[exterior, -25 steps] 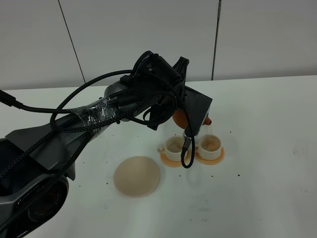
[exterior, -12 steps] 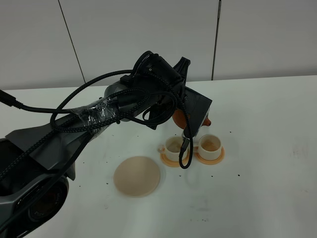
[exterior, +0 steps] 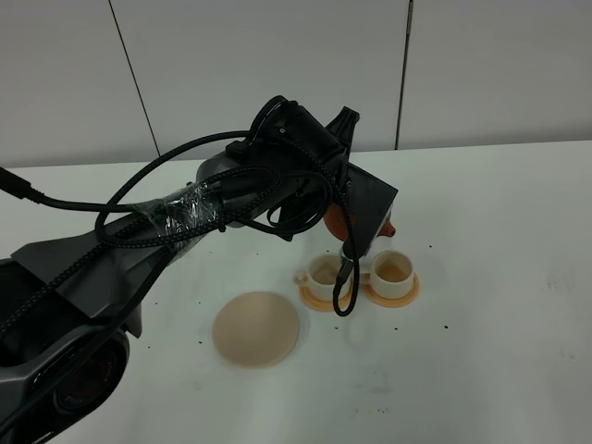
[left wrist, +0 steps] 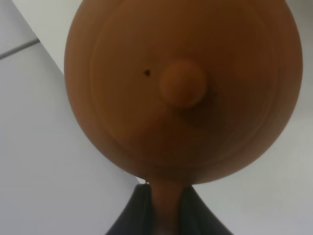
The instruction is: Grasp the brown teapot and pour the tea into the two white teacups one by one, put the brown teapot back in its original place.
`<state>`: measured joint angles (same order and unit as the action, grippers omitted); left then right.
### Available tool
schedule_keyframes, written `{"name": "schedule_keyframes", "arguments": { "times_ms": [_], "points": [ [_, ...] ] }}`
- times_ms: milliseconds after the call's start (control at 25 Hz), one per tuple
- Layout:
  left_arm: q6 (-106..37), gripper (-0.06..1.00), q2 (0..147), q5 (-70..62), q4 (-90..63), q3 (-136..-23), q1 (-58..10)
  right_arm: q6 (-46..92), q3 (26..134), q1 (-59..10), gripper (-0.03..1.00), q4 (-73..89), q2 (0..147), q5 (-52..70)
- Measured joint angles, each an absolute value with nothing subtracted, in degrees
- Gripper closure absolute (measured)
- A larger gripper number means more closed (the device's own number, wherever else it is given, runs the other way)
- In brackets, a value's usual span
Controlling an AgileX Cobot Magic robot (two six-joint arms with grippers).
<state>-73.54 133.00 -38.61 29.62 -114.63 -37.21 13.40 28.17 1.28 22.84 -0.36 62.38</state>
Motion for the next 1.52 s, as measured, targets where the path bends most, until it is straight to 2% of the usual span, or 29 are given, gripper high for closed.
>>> {"name": "schedule_keyframes", "arguments": {
  "times_ms": [1520],
  "points": [
    [-77.76, 0.78, 133.00, -37.74, 31.07, -114.63, -37.28, 13.40, 28.17, 1.28, 0.55, 22.84, -0.36, 62.38]
  ]
}}
